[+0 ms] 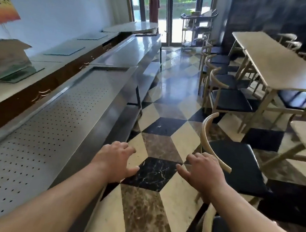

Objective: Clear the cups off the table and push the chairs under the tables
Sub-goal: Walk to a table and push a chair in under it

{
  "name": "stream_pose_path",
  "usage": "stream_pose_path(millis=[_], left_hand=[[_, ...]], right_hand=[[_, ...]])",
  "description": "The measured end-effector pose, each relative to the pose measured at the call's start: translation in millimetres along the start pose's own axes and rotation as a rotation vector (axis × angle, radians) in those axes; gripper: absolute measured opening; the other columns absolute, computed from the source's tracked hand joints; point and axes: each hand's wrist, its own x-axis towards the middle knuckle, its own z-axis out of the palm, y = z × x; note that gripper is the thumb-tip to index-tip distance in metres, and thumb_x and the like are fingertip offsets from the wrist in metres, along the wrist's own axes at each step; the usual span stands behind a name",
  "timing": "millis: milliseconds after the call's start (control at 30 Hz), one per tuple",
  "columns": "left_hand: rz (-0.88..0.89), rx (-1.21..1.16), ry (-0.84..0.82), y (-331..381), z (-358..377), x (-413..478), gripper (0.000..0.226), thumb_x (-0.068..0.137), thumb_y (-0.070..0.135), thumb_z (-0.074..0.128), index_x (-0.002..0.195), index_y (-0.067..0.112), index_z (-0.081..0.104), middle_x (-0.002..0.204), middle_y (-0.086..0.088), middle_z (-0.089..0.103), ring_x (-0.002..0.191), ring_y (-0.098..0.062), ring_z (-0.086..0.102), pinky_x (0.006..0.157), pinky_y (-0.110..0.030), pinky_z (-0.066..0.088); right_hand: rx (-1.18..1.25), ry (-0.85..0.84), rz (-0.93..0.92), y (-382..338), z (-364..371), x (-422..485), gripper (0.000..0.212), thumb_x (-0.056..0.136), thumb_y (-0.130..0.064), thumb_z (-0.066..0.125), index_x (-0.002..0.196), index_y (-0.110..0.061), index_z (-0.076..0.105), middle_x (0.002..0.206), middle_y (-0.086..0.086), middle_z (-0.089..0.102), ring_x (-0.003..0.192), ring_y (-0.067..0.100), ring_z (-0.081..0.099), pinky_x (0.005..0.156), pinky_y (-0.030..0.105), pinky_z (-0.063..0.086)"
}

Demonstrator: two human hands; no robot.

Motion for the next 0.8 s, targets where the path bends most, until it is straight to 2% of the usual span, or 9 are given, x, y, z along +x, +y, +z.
stream_pose_path(millis=[67,133,200,300,367,433,500,633,800], left_hand=[[0.031,0.021,-0.035,-4,-6,46,0.081,0.092,0.08,0.047,0.156,0.032,0.042,0.155,0.007,0.052,0.141,-0.019,0.046,0.114,-0.044,0.042],[0.067,0.036,-0.059,-7,-16,91,0.083,0.091,0.081,0.048,0.157,0.033,0.04,0.156,0.007,0.05,0.142,-0.019,0.045,0.114,-0.045,0.042],[0.111,0.067,-0.043,-8,-30,135,0.084,0.089,0.083,0.047,0.157,0.034,0.04,0.157,0.007,0.05,0.142,-0.02,0.045,0.114,-0.044,0.042],[0.157,0.067,0.002,-7,-56,192,0.09,0.083,0.086,0.037,0.156,0.033,0.042,0.157,0.005,0.051,0.143,-0.022,0.046,0.114,-0.046,0.044],[0.194,0.038,0.032,-5,-69,226,0.091,0.081,0.087,0.032,0.154,0.034,0.043,0.158,0.006,0.051,0.144,-0.023,0.047,0.115,-0.047,0.044],[0.251,0.028,0.061,-1,-77,258,0.082,0.088,0.085,0.039,0.153,0.035,0.043,0.158,0.008,0.05,0.144,-0.022,0.047,0.116,-0.047,0.044],[0.312,0.019,0.089,2,-79,290,0.077,0.092,0.082,0.044,0.152,0.035,0.043,0.156,0.008,0.051,0.142,-0.022,0.049,0.115,-0.045,0.044],[0.446,0.035,0.084,2,-80,353,0.076,0.095,0.077,0.049,0.157,0.033,0.039,0.162,0.005,0.047,0.146,-0.023,0.045,0.118,-0.044,0.041],[0.572,0.025,0.106,-20,-83,434,0.074,0.095,0.073,0.053,0.157,0.035,0.039,0.163,0.003,0.047,0.148,-0.024,0.043,0.119,-0.047,0.041]], right_hand=[[0.014,-0.057,0.042,14,8,27,0.075,0.094,-0.083,0.021,0.108,-0.03,0.072,0.1,-0.006,0.072,0.1,0.02,0.066,0.104,0.048,0.049],[0.041,-0.097,0.088,31,10,53,0.068,0.094,-0.081,0.025,0.109,-0.032,0.07,0.106,-0.007,0.072,0.111,0.021,0.065,0.12,0.057,0.036],[0.057,-0.108,0.132,50,3,82,0.062,0.096,-0.079,0.031,0.11,-0.032,0.069,0.113,-0.006,0.071,0.12,0.021,0.062,0.126,0.062,0.023],[0.055,-0.091,0.179,76,-13,119,0.059,0.098,-0.076,0.038,0.117,-0.028,0.068,0.121,-0.001,0.071,0.122,0.023,0.061,0.123,0.059,0.031],[0.065,-0.024,0.215,89,-22,141,0.059,0.096,-0.076,0.037,0.116,-0.029,0.066,0.113,-0.003,0.07,0.106,0.018,0.062,0.105,0.046,0.05],[0.11,0.036,0.26,96,-25,159,0.057,0.093,-0.077,0.038,0.112,-0.03,0.064,0.104,-0.006,0.066,0.091,0.012,0.057,0.083,0.035,0.052],[0.139,0.068,0.313,102,-21,177,0.053,0.094,-0.075,0.045,0.116,-0.03,0.063,0.103,-0.008,0.062,0.089,0.011,0.056,0.078,0.033,0.052],[0.126,0.078,0.421,116,-12,201,0.064,0.092,-0.079,0.042,0.128,-0.03,0.062,0.11,-0.008,0.064,0.097,0.014,0.06,0.08,0.032,0.054],[0.005,0.081,0.611,124,-24,223,0.085,0.089,-0.083,0.03,0.146,-0.025,0.056,0.138,0.001,0.066,0.129,0.024,0.06,0.103,0.044,0.052]])
